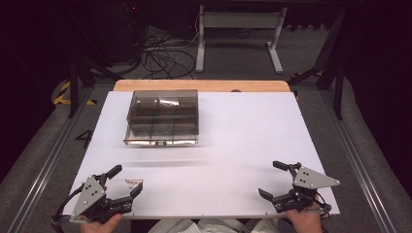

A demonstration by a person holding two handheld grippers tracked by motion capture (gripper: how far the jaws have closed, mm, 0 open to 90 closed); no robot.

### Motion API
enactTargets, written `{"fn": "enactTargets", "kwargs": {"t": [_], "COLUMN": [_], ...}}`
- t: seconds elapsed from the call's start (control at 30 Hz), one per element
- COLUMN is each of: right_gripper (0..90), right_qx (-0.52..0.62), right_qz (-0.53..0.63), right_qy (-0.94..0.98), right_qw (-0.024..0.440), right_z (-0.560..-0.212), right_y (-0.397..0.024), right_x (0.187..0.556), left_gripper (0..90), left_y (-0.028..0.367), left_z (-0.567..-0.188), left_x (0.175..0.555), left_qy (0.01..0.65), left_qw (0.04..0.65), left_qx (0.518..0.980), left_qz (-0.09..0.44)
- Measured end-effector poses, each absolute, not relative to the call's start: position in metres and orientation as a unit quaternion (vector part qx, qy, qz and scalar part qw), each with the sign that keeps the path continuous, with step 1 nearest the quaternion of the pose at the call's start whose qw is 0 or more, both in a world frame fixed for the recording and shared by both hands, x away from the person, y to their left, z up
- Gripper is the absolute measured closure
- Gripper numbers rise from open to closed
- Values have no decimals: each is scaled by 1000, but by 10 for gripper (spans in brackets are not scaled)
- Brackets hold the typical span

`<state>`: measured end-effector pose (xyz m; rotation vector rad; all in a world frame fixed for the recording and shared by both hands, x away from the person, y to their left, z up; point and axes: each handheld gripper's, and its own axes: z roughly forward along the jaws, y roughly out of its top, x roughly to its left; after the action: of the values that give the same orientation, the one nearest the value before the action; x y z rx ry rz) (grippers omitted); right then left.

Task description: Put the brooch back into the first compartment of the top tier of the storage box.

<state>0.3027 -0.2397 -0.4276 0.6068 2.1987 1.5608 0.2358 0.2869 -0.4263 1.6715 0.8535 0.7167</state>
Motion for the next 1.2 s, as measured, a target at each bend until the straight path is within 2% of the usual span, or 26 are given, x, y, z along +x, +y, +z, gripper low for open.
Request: {"fn": "enactTargets", "kwargs": {"t": [0.63, 1.2], "right_gripper": [22, 27], "right_qx": [213, 211], "right_qz": [558, 554], "right_qy": [782, 787], "right_qw": [176, 170], "right_z": [-430, -432], "right_y": [-239, -236], "right_x": [304, 305], "left_gripper": [144, 167], "left_y": [279, 280], "left_z": [-423, -409], "left_x": [231, 241], "left_qy": [334, 349], "left_qw": [514, 519], "left_qx": [716, 716], "left_qz": [335, 310]}}
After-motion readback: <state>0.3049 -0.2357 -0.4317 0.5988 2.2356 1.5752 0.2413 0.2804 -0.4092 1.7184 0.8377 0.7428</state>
